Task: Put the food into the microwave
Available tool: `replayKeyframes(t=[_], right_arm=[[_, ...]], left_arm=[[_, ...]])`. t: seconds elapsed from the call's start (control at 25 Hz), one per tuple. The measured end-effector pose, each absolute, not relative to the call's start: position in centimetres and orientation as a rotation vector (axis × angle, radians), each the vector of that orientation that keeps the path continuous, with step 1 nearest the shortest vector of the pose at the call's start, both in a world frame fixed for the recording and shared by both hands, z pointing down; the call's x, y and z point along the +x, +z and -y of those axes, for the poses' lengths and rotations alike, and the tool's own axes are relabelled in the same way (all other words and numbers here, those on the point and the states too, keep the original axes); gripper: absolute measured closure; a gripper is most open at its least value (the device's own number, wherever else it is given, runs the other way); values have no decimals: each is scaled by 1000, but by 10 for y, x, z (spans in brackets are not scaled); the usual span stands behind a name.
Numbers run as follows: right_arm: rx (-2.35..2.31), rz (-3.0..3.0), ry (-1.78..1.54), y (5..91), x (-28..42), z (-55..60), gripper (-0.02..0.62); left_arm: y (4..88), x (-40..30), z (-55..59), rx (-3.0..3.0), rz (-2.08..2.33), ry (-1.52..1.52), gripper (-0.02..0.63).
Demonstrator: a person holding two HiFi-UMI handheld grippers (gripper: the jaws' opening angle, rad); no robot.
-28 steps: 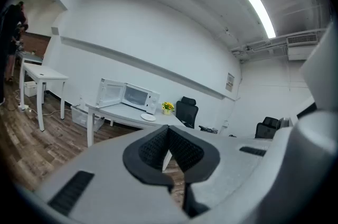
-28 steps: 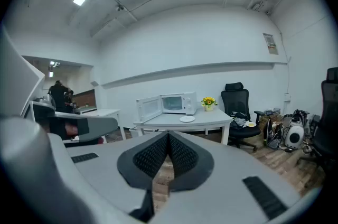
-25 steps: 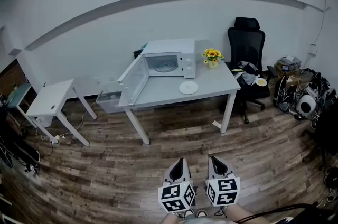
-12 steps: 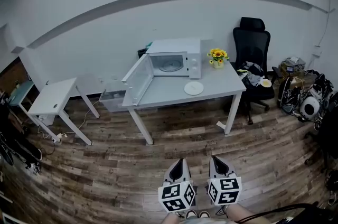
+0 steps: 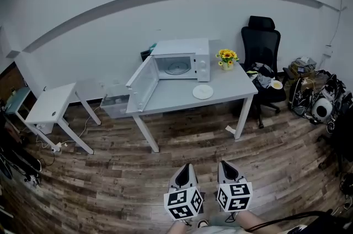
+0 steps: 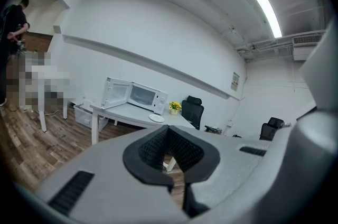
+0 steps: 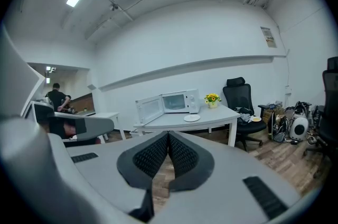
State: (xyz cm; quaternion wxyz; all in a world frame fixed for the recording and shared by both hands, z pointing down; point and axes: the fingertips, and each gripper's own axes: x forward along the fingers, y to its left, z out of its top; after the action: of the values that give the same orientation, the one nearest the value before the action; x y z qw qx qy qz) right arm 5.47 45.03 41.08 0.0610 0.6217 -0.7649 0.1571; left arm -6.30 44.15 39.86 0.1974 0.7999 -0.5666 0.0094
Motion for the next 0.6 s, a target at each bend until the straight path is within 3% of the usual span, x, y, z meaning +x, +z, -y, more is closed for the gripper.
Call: replayKeyframes(t=[0.6], right_arm=[[1889, 2263, 540, 430, 50, -423, 580]], left_arm=[[413, -74, -407, 2232, 1557, 46, 604]])
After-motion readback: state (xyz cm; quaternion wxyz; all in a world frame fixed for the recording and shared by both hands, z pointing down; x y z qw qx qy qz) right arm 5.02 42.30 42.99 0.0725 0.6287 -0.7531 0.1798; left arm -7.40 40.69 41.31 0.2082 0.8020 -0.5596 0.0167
